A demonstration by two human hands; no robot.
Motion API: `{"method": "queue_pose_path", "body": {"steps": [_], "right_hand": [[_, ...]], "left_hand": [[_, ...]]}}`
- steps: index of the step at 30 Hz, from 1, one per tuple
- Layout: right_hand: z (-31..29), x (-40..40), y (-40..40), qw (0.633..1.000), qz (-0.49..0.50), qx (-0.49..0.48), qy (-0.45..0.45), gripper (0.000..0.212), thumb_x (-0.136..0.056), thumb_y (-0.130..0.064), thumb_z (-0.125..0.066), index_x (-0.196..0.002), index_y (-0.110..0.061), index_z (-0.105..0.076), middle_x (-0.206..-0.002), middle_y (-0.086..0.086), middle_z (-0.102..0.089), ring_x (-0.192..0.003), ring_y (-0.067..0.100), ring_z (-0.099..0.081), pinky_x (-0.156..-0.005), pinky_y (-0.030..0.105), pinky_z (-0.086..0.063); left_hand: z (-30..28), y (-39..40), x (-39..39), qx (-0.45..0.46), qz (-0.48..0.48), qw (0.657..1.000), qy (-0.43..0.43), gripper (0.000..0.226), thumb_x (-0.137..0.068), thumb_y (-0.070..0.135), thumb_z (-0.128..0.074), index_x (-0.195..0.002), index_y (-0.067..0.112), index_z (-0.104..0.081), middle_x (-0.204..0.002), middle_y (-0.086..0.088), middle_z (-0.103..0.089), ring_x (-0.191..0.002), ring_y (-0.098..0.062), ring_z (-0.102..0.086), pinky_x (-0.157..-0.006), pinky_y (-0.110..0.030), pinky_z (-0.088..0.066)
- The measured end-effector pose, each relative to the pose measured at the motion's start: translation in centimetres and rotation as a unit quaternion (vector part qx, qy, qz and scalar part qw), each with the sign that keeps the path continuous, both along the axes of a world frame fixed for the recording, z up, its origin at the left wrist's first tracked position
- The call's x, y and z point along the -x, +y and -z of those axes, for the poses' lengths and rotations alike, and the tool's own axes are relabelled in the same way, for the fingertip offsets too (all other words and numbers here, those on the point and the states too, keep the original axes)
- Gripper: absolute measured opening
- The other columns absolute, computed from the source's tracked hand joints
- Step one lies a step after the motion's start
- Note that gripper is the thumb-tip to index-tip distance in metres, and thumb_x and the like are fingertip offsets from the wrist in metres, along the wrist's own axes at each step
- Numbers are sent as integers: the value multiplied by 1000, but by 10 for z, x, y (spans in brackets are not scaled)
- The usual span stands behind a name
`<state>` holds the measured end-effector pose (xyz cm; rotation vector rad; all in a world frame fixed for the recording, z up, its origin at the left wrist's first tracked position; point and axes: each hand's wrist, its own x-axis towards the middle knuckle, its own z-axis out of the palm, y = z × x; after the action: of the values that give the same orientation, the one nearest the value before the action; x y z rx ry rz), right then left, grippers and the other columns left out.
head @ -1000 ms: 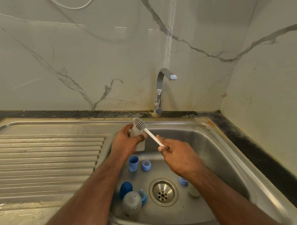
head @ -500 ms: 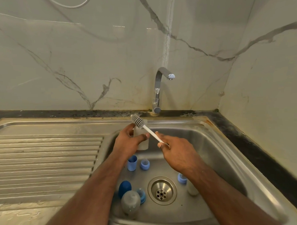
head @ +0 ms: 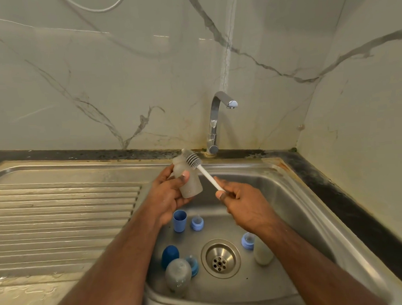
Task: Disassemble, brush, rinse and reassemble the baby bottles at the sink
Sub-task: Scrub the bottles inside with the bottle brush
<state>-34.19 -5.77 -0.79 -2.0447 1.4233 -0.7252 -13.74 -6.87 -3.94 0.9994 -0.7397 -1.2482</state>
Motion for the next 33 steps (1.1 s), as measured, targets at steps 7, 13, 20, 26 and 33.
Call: {"method": "queue_pose_path", "body": {"steps": [7,13,20,26,33], "right_hand": [[0,5,-4,990,24,-97,-95,37,-104,-29,-50,-137,-45,-53,-68,2,-55,-47,9,-43,-43,24,-39],[-3,10,0,985,10,-136,-102,36,-103,-28,-51,-136,-41,-56,-64,1,-52,-42,8,-39,-40,22,-35],[-10,15,0,994,45,-82,-55,36,-104,-29,-46,-138,-37,-55,-70,1,-59,-48,10,-48,-44,26,-41],[-10,4,11,982,0,38,186,45,-106,-35,-37,-150,-44,-36,-92,-7,-65,-70,9,-58,-63,28,-47],[-3,-1,0,974,20,48,219,47,-106,-33,-36,-153,-40,-33,-89,-7,-57,-66,7,-52,-59,26,-41]], "left_hand": [[2,1,3,30,68,994,-81,53,-93,8,-69,-141,27,-56,-129,-10,-68,-117,-30,-67,-90,-50,-60],[5,-1,0,39,8,966,-257,62,-89,8,-75,-140,38,-56,-125,7,-66,-117,-17,-62,-92,-37,-56],[8,-5,1,-6,-103,861,-497,72,-77,27,-87,-140,26,-53,-128,6,-60,-111,-15,-54,-93,-29,-43],[13,-8,-5,-20,-102,796,-596,74,-78,27,-85,-144,32,-53,-142,0,-49,-129,-26,-44,-109,-38,-38],[16,-8,3,11,-108,775,-623,72,-79,25,-83,-145,32,-54,-137,2,-51,-125,-26,-47,-108,-38,-41]]}}
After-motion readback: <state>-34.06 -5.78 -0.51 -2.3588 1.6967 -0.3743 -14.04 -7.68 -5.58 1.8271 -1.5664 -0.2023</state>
